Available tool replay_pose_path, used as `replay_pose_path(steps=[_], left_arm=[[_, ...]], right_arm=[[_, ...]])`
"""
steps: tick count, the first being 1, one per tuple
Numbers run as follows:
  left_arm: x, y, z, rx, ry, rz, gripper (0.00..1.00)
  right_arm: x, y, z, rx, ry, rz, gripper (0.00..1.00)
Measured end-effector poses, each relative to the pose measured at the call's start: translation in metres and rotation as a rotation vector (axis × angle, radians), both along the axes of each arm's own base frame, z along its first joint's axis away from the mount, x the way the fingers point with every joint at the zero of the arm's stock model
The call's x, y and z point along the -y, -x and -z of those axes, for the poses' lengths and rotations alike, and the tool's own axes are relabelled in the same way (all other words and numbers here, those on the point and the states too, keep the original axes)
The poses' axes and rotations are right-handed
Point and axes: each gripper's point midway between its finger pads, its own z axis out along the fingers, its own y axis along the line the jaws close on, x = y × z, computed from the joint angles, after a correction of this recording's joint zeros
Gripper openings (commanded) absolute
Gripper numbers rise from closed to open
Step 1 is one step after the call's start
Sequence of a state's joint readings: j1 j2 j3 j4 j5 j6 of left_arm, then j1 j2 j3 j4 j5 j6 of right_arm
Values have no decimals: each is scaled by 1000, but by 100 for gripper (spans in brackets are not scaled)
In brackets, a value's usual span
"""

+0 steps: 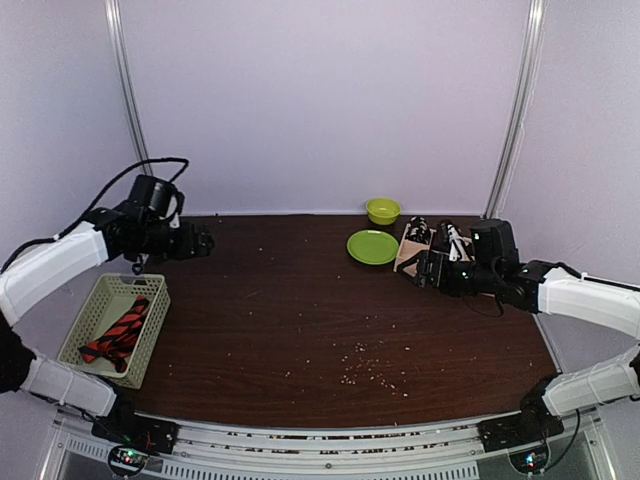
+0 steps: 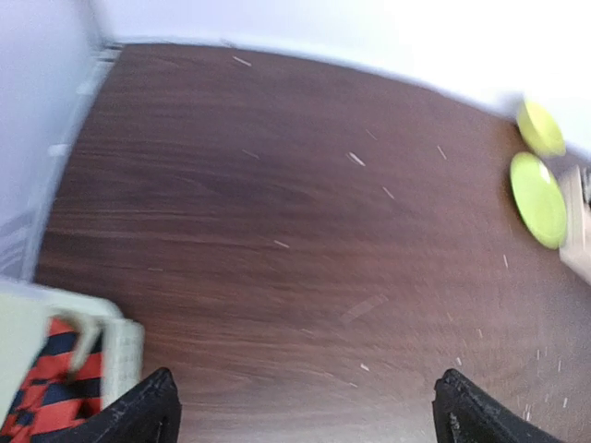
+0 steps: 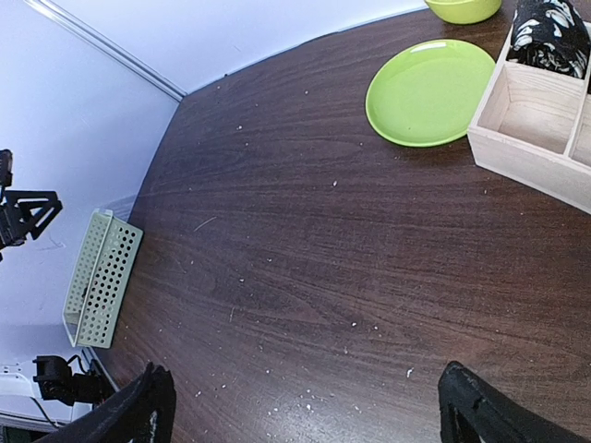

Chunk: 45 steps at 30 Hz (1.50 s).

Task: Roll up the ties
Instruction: Pick up the tie from the bin.

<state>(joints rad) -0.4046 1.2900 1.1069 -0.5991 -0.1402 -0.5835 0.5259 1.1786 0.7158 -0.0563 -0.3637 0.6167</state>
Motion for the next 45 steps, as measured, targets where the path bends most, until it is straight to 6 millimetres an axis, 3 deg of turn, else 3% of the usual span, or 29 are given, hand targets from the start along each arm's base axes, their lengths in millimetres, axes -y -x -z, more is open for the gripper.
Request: replay_pose_path(steps=[3,6,9,12,16,21,26,31,41,45], left_arm=[[-66,14,-25,83,33,-185,98],[-116,35,-25,94,32,-338,98],[-159,59,1,28,17,-486,98],[-182,80,46,-105,-6,-573,98],[-187,99,95,-273,-43,-599,97],[-198,99,124,-375,-89,-629,93],[-214,90,139,-432,-127,-664,82],[-220,67,143,-428,-136,-653,72],[-219,49,175,-490,-133,-616,65],[-217,40,186,-506,-123,-590,67]], right_arm=[[-1,0,1,-1,2,-4,100],[-2,-1,4,-10,5,-7,100],[-4,-2,9,-23,3,-12,99],[-7,-4,14,-35,-1,-15,99],[-10,-7,13,-31,-17,-16,100],[-14,-9,11,-21,-32,-29,100],[-15,-9,15,-23,-21,-39,100],[-14,-8,16,-18,-7,-48,100],[-15,-8,22,-30,7,-52,100],[-15,-10,21,-30,8,-52,100]])
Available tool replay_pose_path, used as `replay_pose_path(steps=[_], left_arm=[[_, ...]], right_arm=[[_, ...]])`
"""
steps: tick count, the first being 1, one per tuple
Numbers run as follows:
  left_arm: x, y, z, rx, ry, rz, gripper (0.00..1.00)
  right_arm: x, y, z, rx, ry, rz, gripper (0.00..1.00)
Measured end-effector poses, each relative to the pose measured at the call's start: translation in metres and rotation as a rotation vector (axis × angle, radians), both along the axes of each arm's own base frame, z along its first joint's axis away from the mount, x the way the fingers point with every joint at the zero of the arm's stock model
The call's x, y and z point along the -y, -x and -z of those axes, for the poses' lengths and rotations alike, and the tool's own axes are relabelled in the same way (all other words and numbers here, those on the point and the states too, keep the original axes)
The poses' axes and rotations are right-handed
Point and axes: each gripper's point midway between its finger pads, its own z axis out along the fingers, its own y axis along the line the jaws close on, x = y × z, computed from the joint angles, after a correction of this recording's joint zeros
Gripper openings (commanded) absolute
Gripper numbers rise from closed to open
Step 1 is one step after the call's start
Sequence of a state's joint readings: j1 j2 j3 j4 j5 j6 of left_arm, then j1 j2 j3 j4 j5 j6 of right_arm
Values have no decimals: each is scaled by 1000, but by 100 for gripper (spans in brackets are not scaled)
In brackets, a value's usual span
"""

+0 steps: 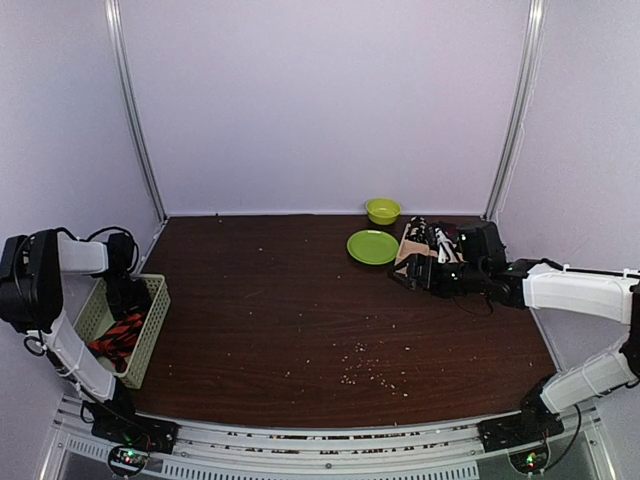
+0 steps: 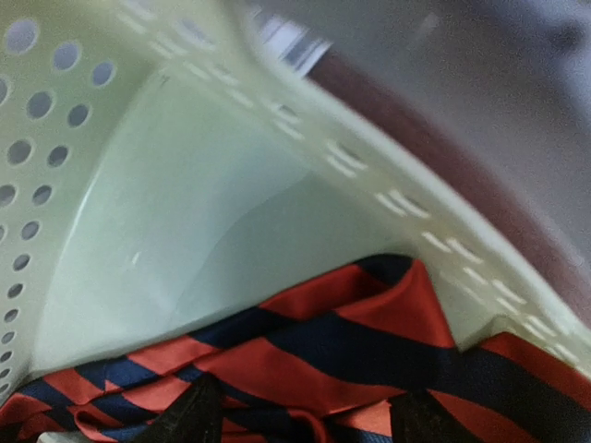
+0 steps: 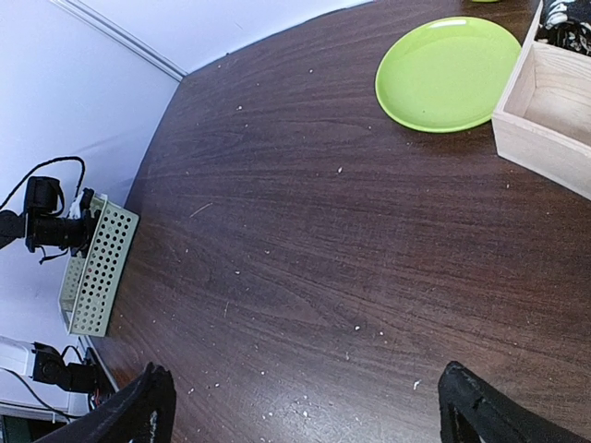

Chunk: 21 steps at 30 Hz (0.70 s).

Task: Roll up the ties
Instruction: Pick up the tie from the bin.

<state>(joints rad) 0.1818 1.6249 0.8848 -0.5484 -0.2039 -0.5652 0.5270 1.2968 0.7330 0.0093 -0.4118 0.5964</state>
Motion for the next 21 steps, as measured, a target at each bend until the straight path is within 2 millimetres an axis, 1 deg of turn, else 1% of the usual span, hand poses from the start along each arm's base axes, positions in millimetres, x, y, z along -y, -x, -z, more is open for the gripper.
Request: replay_pose_path(steps=[2,6,9,16,18,21], left_arm=[[3,-5,0,15,13,21,70],[10,-21,-12,108,39,86,73],[14,-32,-20,166,41,134,74],[17,-43,-11,153,65,188,73],[16,-48,-7,144,74,192,70],[12,-56,-3,136,81,194,58]], right_arm=[[-1,-1,-2,6,0,-2,100],[-1,-2,-6,15,-1,-5,100],[-2,-3,-5,11,1,-8,100],[-4,-4,-3,3,6,-13,99],[-3,-3,-3,2,8,-14,100],[-3,-3,-3,3,11,-16,100]])
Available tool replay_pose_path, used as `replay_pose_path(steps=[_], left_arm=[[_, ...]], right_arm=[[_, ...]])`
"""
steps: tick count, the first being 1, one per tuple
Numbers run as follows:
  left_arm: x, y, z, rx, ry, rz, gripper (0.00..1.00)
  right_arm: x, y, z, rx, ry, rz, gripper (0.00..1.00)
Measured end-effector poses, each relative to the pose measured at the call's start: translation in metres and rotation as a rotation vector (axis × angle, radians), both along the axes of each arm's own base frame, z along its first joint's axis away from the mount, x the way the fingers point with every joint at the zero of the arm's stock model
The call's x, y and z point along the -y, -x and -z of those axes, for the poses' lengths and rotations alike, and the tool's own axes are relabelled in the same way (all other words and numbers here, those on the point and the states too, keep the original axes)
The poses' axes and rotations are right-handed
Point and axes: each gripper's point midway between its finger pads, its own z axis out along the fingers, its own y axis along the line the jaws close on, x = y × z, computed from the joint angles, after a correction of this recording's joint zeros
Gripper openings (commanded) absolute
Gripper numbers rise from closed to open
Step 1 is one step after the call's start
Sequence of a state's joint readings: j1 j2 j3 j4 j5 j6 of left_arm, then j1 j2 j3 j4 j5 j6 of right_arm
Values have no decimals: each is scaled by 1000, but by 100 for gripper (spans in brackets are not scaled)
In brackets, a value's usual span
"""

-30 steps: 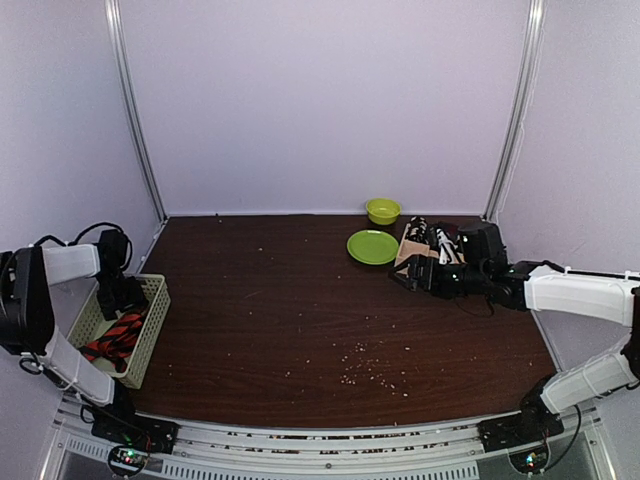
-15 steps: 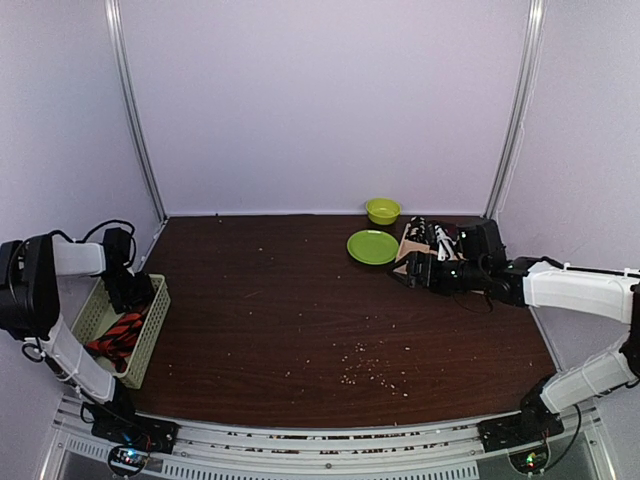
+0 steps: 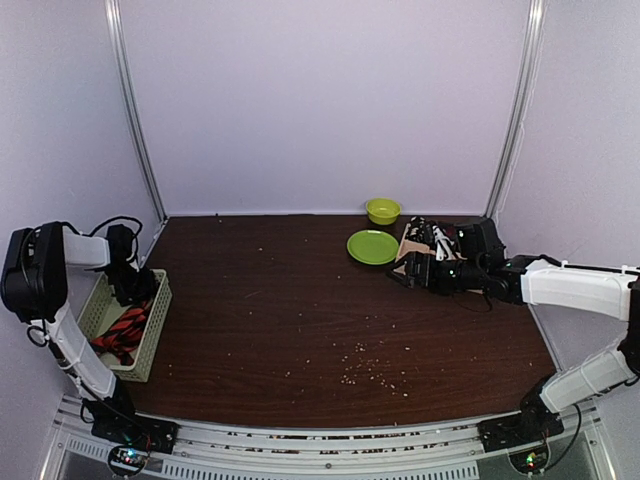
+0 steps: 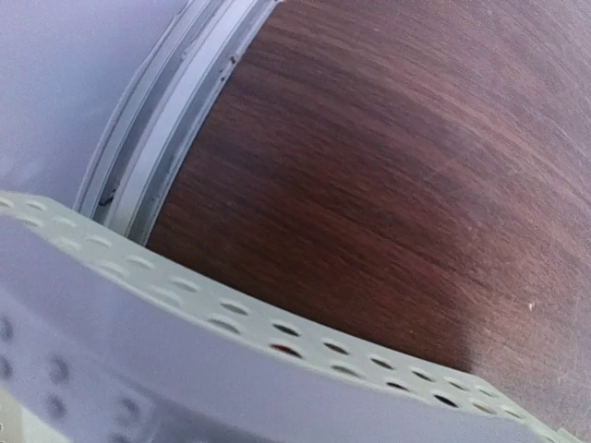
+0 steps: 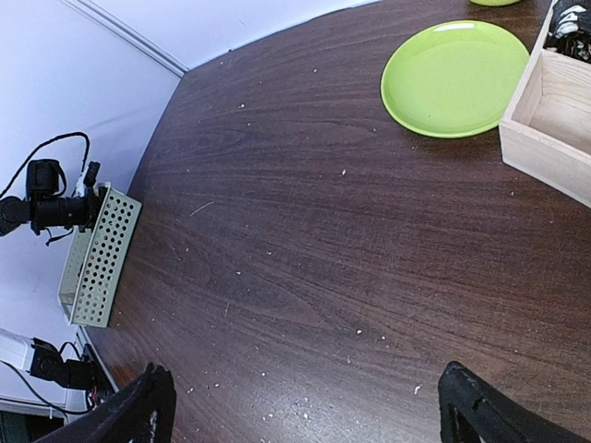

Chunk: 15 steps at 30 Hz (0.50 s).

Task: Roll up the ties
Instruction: Pick up the tie from the bin.

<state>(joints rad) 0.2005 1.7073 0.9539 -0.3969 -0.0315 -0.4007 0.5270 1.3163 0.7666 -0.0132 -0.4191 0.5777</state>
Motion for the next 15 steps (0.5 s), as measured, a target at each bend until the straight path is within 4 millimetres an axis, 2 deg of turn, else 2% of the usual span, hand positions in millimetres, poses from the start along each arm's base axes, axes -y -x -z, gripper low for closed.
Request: replay_pose_path(steps=[3,6,7,11,15], left_arm=[[-1,2,2,-13,-1,6,41],[0,6,4,-26,-2,9,8],[0,7,4,-27,1,3,2],[1,12,4,-29,-2,10,0],[1,12,-5,-8,-9,10,0]], right_arm=[[0,0,0,2,2,-2,100],[0,1,1,-2,7,-3,100],[0,1,1,-3,7,-3,100],[1,2,3,-10,12,-3,100],[2,3,0,-4,8,-3,100]])
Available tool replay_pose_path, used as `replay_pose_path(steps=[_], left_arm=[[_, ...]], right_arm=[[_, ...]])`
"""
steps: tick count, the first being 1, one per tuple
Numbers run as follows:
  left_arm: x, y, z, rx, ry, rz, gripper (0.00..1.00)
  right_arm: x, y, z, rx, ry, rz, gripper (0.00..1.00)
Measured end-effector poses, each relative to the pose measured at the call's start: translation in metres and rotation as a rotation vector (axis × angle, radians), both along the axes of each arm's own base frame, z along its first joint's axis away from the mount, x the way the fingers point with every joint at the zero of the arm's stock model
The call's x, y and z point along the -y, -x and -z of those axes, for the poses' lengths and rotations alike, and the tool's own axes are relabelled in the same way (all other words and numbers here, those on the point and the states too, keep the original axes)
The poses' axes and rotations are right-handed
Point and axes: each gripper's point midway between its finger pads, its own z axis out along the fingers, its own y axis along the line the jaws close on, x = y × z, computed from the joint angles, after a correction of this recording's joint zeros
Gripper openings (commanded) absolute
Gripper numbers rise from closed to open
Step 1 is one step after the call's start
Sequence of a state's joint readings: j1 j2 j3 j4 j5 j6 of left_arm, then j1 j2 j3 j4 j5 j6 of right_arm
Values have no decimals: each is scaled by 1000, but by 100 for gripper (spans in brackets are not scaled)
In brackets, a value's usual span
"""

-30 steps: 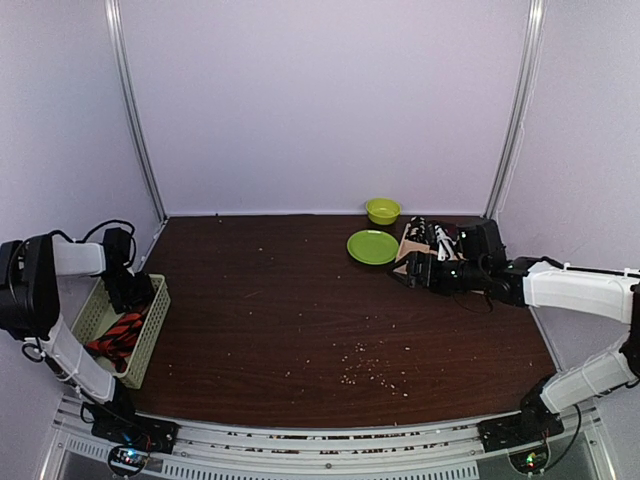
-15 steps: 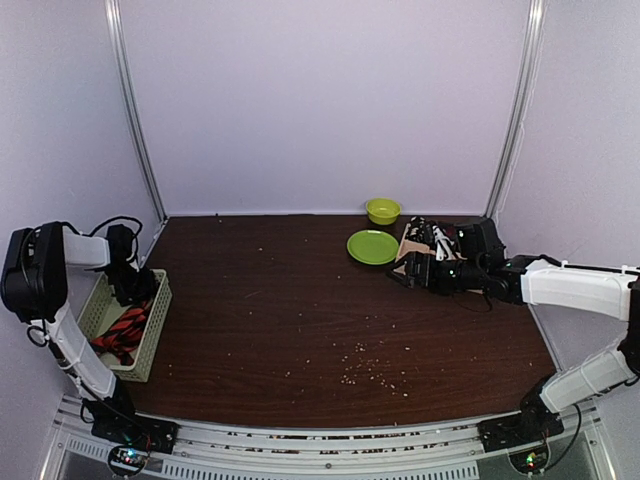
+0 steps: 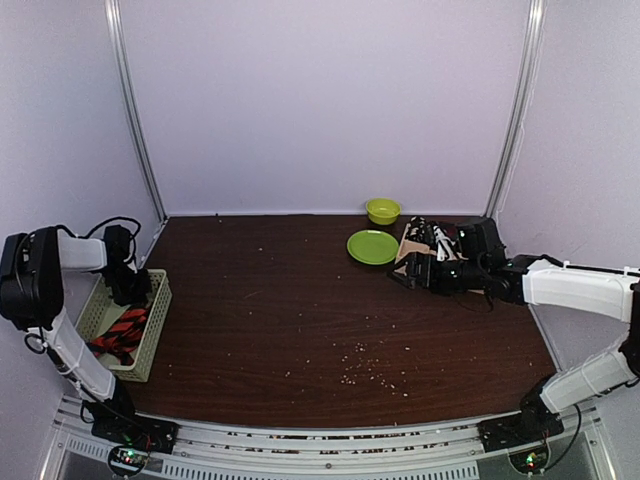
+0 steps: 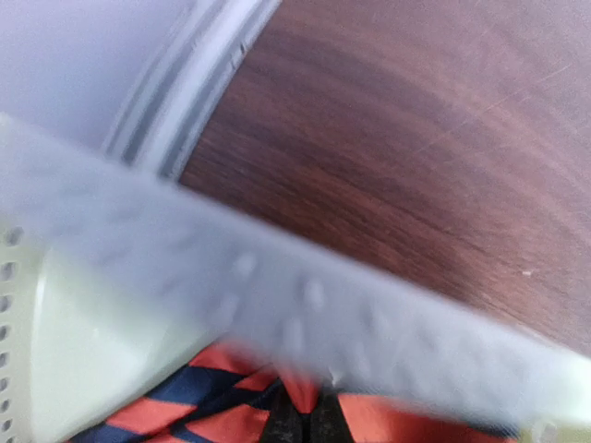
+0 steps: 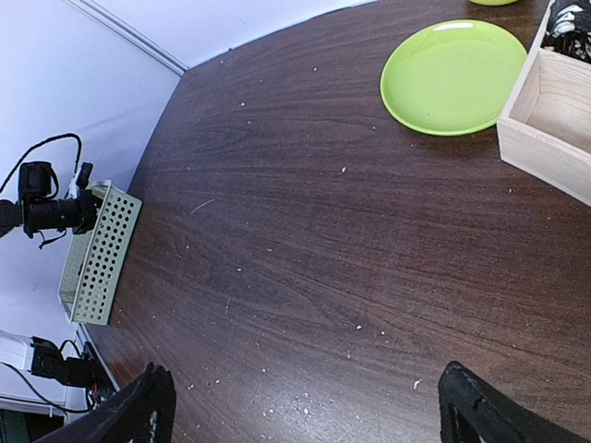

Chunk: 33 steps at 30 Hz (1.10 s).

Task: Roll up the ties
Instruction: Pick up the tie from the bin.

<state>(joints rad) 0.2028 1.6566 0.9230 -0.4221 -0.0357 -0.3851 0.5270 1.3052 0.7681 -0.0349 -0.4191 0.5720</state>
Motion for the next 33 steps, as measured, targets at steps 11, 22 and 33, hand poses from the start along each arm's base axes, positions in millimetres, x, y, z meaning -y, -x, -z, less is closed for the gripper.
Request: replay_pose_path(steps=[11,22,33], left_arm=[[5,-3,-165,348,-139,71,0],[62,21,-370,815,-148,297,0],[203,75,-584,1365,105,769,0]], right_arm=[[0,1,-11,20,-25,3,100],[-1,3,-26,41,-66,7,100],[0,6,-39,62,-98,13,100]])
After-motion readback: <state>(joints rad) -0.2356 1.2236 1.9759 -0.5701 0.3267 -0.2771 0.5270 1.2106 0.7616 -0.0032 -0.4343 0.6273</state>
